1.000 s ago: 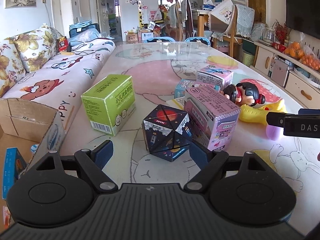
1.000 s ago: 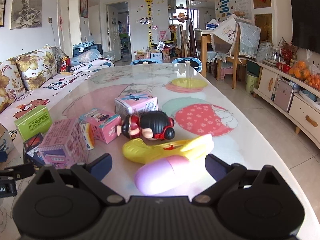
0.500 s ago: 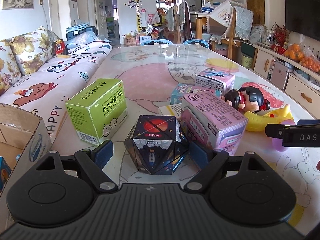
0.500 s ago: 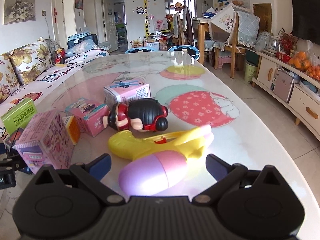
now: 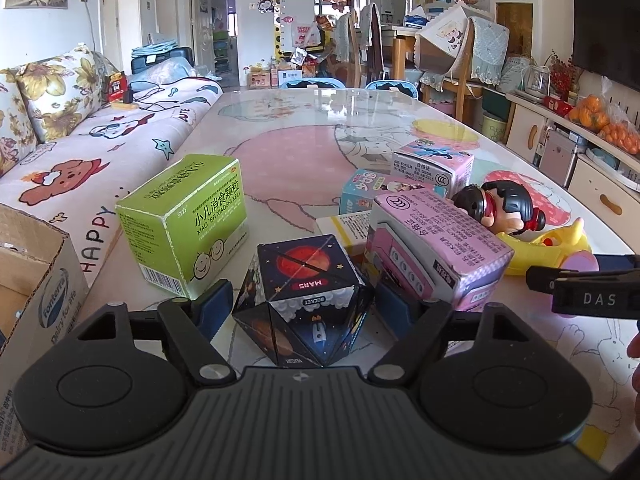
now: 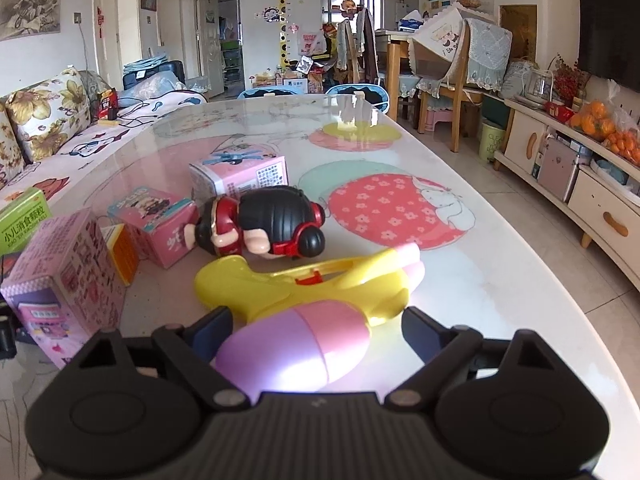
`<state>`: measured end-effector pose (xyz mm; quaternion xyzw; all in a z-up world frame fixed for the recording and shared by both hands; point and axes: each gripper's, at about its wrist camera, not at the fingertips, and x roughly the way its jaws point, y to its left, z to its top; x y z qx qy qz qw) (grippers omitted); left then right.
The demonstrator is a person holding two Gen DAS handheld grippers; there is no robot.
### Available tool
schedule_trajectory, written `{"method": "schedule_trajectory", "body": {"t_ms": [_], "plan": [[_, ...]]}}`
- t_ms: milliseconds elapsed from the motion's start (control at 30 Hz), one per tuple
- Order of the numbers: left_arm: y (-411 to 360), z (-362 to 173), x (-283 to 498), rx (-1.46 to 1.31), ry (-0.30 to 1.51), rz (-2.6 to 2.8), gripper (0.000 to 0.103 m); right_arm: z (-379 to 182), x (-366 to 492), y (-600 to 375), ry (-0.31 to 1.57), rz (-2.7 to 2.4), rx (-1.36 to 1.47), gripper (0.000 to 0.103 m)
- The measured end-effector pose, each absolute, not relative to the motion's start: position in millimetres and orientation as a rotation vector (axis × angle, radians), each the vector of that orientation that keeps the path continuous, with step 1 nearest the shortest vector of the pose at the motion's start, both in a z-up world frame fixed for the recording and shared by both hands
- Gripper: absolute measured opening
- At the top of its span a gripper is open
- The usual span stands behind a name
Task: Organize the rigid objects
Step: 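Move the left gripper to the black star cube while the right gripper approaches the yellow toy, then close the left gripper on the star cube while the right gripper grasps the yellow toy and pink egg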
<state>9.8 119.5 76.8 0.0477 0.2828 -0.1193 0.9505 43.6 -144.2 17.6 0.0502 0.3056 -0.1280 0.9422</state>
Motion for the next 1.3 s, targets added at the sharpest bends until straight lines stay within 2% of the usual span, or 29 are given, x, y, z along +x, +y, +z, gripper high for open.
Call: {"method": "schedule_trajectory", "body": {"t_ms": [133,300,1300], "plan": [[119,77,9,0.091,0.573,-0.245,0.087,16,46,-145,0.639,-0.264,0.096,0.076],[119,78,5,0.097,0.565,-0.244,0.073,16,46,-145,0.637,-0.252,0.087,0.07],[124,88,-33,0.032,0.553,-0.212,0.072,27,8,-122,0.59,-0.154,0.095,0.069]]}}
